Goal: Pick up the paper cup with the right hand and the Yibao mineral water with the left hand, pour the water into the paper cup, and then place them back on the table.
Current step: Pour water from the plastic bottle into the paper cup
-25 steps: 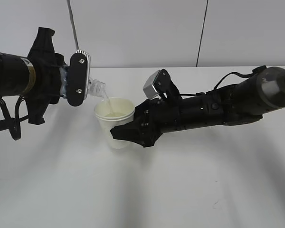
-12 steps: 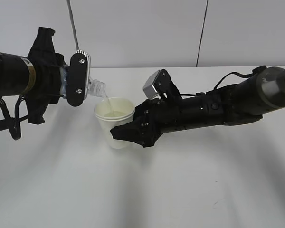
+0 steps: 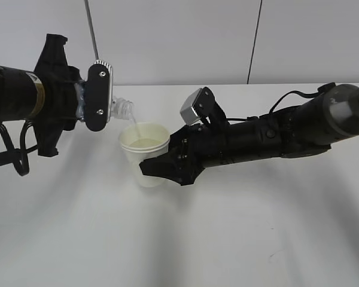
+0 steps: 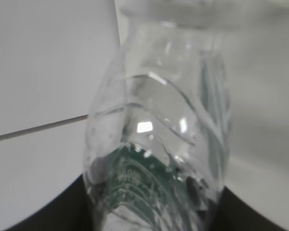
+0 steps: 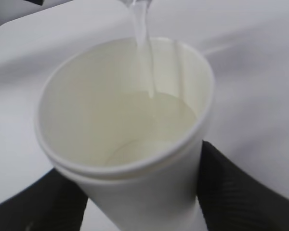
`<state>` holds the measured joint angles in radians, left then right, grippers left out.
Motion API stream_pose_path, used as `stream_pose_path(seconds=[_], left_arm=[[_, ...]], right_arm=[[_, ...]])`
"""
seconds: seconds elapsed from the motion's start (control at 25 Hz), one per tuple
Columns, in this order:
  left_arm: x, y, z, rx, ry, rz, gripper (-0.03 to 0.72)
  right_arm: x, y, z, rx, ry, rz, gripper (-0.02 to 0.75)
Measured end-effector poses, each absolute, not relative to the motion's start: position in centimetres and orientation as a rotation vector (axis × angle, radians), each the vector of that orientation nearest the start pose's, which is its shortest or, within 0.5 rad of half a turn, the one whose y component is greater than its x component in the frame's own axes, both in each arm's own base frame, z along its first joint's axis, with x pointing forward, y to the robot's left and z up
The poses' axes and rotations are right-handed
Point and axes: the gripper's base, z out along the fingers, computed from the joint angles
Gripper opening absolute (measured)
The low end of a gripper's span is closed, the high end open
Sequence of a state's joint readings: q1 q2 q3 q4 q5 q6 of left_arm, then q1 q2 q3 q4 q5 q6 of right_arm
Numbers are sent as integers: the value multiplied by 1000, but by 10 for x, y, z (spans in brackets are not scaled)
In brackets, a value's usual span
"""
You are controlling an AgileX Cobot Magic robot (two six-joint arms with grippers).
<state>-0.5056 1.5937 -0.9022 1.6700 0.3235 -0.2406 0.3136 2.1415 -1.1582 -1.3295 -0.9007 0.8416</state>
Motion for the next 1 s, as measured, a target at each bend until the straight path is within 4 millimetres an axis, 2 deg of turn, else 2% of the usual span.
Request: stream_pose_path(seconds=[0.48, 1.0], left_arm=[[307, -141, 231, 1607, 1543, 721, 323], [305, -141, 229, 1259, 1813, 488, 323]], right_arm=[[367, 191, 124, -1110, 1739, 904, 506], [373, 189, 125, -1010, 1779, 872, 506]])
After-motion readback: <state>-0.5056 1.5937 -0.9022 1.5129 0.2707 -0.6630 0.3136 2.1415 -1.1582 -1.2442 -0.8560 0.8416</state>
